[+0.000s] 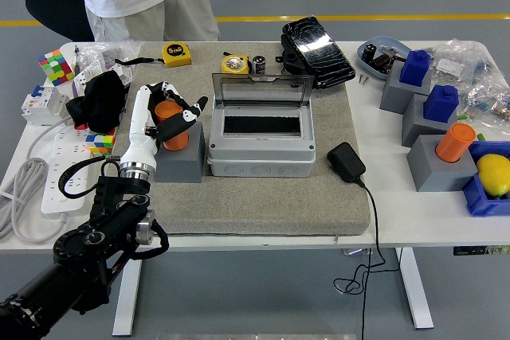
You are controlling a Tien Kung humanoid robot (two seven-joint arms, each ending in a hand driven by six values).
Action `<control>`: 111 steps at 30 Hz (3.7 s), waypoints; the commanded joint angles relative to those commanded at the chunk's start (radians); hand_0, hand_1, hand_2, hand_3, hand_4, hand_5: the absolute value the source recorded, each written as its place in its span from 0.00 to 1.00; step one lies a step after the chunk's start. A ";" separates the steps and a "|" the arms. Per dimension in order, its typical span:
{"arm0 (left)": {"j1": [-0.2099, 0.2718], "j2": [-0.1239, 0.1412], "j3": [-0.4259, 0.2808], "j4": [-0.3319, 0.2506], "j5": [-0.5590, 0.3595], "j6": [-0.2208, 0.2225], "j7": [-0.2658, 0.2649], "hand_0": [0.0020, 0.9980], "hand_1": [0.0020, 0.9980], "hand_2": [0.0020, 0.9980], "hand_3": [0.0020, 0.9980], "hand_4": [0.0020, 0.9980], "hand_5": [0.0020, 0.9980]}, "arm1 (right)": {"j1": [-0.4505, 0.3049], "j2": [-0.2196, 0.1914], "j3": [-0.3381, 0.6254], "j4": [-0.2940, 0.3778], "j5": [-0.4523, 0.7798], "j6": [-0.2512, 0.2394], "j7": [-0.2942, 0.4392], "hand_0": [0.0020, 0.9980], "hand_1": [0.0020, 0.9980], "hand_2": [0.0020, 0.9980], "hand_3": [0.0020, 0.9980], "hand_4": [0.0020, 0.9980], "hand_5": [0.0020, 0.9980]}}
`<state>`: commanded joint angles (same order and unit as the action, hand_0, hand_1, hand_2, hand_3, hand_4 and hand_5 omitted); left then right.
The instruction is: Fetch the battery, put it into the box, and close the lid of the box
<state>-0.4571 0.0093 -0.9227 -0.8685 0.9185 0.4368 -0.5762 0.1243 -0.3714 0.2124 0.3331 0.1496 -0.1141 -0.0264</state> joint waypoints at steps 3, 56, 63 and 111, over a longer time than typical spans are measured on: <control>0.007 0.006 0.000 -0.035 0.020 0.000 0.004 0.08 0.06 0.11 0.19 0.80 0.00 | -0.001 0.000 -0.001 0.000 0.000 0.000 0.001 0.50 0.61 0.66 0.58 0.96 0.52; -0.488 -0.009 0.601 -0.026 0.886 -0.088 0.672 0.10 0.09 0.14 0.27 0.90 0.00 | 0.007 0.002 -0.014 0.009 -0.010 -0.006 0.007 0.50 0.61 0.66 0.58 0.96 0.51; -0.486 -0.009 0.594 -0.027 0.881 -0.073 0.652 0.20 0.31 0.32 0.39 0.98 0.00 | 0.010 0.002 0.002 0.016 -0.029 -0.007 0.009 0.50 0.61 0.66 0.58 0.96 0.51; -0.173 0.184 0.301 -0.437 0.870 -0.111 0.666 0.55 0.68 0.62 0.63 0.95 0.29 | -0.004 0.002 0.038 0.014 -0.037 -0.004 0.012 0.50 0.61 0.66 0.58 0.96 0.51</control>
<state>-0.6302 0.1934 -0.6220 -1.3057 1.7888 0.3259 0.0900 0.1204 -0.3693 0.2504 0.3467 0.1123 -0.1180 -0.0148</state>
